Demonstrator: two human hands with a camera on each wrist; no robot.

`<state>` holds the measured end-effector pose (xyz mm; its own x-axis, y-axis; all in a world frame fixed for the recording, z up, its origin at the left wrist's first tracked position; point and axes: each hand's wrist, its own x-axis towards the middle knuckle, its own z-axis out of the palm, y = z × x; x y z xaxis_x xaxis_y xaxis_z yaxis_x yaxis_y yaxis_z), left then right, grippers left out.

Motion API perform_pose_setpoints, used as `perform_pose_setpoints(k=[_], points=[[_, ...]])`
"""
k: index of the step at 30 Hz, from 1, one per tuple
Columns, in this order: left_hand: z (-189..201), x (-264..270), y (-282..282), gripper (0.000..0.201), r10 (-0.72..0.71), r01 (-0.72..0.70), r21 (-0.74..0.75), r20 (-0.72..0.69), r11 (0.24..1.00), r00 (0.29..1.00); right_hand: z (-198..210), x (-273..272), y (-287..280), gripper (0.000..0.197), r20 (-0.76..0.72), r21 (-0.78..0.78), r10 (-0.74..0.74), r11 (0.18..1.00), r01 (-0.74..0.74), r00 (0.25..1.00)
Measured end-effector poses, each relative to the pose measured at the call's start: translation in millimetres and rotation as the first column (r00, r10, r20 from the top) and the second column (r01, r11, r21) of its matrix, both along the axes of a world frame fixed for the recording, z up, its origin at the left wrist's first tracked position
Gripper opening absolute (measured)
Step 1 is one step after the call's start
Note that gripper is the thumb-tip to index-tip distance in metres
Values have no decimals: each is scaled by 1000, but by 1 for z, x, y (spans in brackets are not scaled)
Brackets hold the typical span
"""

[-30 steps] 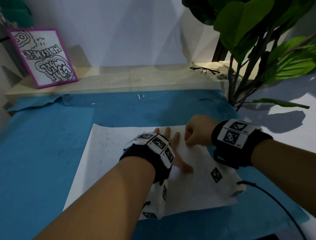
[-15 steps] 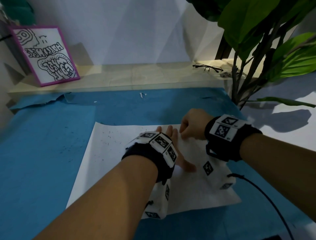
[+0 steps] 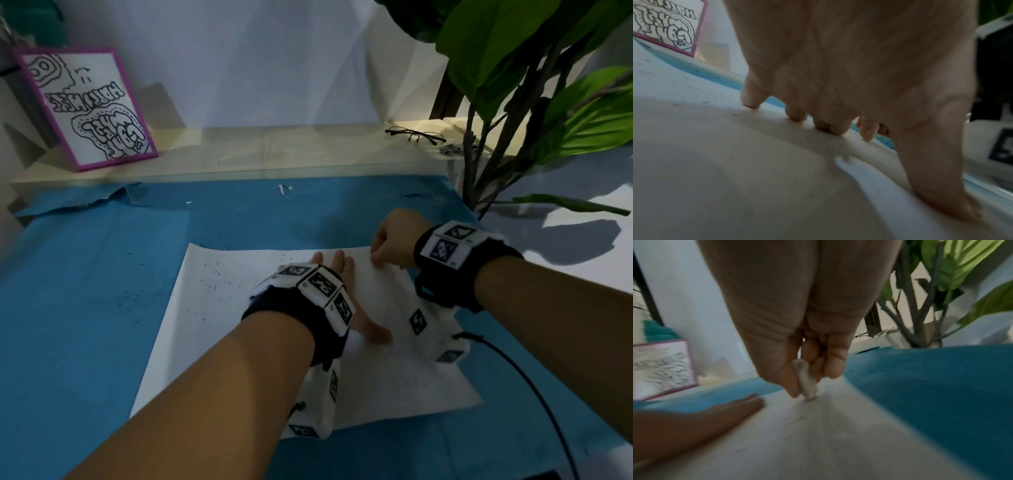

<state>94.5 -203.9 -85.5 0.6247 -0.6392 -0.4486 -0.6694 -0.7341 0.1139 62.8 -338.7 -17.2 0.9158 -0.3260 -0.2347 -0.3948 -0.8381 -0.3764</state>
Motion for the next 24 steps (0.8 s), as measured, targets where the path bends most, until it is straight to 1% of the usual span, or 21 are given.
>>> perform_pose_setpoints(k=[2,3,4,6,8,9,11,12,14,17,18,20,22,24], points=[[-4,1,-1,155,-36,37,-18,25,999,999,-3,-4,12,6,-62,9,84,996,-83,995],[-2,1,-1,157,-31,31,-13,15,999,999,-3,-7,11,4,-78,33,91,996,-88,993],[-1,0,0,156,-10,10,-12,-2,1000,1000,-4,-8,5,3,-74,45,70,997,-67,995],[5,-3,1,152,29,-29,-16,-21,999,999,3,-9,-8,5,-60,-1,-11,1000,11,998],[7,-3,2,147,21,-21,-1,-25,1000,999,6,-3,-11,9,-51,-67,-1,998,-3,999],[6,-2,1,145,17,-17,13,-30,1000,999,7,-2,-5,11,-49,-74,20,997,-23,999],[8,-1,1,144,1,0,29,-38,1000,999,3,-2,5,10,-65,-31,48,998,-50,997],[8,-1,1,143,2,-1,25,-46,1000,999,1,-3,5,9,-72,-2,34,999,-35,997],[10,-2,2,143,12,-11,13,-61,1000,998,2,-4,-7,11,-85,7,-50,999,50,995],[9,-4,5,143,2,-2,8,-53,1000,999,12,1,-25,16,-110,-104,-73,993,61,991],[8,-3,5,142,4,-4,8,-56,1000,998,15,3,-25,14,-102,-114,-77,991,65,992],[6,-1,4,139,0,1,19,-50,1000,999,15,7,-21,6,-46,-28,-66,998,65,997],[3,-1,4,136,-17,18,38,-31,999,999,10,4,-8,13,-42,78,-47,996,51,998],[-2,0,5,135,-24,24,30,-6,999,1000,0,2,-8,11,-59,130,-47,990,55,997]])
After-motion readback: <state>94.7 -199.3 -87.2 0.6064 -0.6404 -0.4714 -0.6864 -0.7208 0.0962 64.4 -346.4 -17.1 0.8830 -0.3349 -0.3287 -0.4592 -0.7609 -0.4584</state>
